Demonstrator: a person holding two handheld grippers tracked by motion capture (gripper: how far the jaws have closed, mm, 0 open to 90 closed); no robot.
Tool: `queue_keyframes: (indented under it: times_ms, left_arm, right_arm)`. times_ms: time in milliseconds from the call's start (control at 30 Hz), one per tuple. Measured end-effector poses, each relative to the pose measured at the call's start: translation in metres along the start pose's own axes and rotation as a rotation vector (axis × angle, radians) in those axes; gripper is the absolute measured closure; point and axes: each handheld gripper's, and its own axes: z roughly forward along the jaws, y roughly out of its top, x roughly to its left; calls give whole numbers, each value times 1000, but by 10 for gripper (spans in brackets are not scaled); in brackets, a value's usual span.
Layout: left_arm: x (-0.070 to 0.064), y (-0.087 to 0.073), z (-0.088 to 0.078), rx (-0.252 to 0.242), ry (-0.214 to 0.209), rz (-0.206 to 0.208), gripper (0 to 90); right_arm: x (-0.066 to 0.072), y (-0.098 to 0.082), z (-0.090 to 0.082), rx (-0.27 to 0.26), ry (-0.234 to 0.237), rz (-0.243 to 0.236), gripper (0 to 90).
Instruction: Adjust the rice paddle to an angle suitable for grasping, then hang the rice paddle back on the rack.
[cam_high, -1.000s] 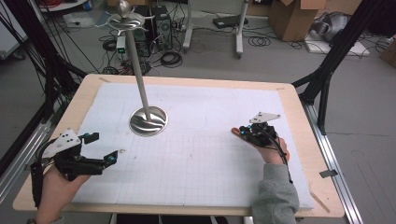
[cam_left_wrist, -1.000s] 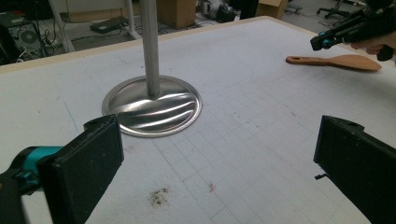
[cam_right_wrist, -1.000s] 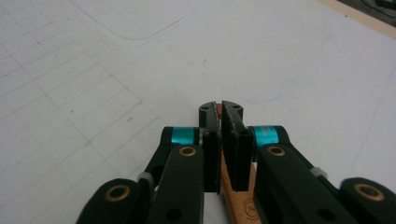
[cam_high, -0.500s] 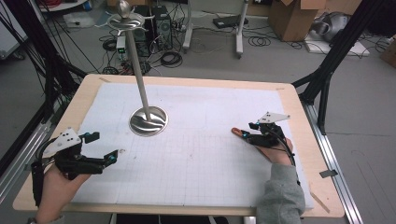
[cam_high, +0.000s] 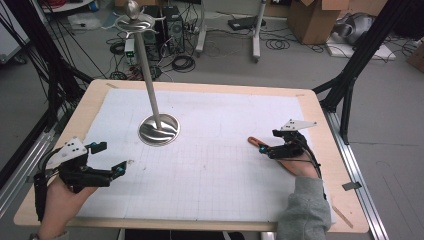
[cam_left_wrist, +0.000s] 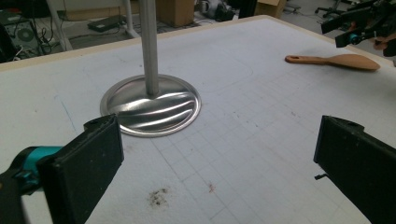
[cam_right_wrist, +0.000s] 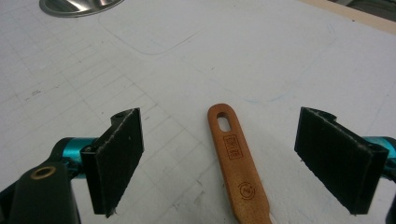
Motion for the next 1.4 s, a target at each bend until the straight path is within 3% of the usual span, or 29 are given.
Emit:
queue_keyframes:
  times_ms: [200,400,533,633,767,833,967,1267,1400]
  left_arm:
    - [0,2,0,-8,-4,-1,20]
    - [-1,-2,6,10,-12,-9,19]
    - [-3,-2,9,16,-16,1,19]
    - [-4,-2,10,12,-24,-7,19]
    - [-5,0,11,-10,-66,-28,19]
    - [-7,0,11,-16,-71,-27,20]
    - [-8,1,11,-12,-68,-22,19]
    - [-7,1,10,-12,-63,-21,19]
    - [-8,1,10,-13,-67,-26,19]
  right_arm:
    - [2,2,-2,6,29,-25,137]
    - [0,7,-2,90,38,-122,137]
    - [-7,5,-7,137,75,-170,138]
    - [-11,7,-16,139,109,-183,138]
    - [-17,11,-23,147,112,-222,138]
    - [-16,12,-25,141,163,-235,138]
    - [-19,14,-25,136,194,-235,138]
    - [-26,15,-14,220,175,-245,142]
    - [-28,11,-1,287,149,-257,154]
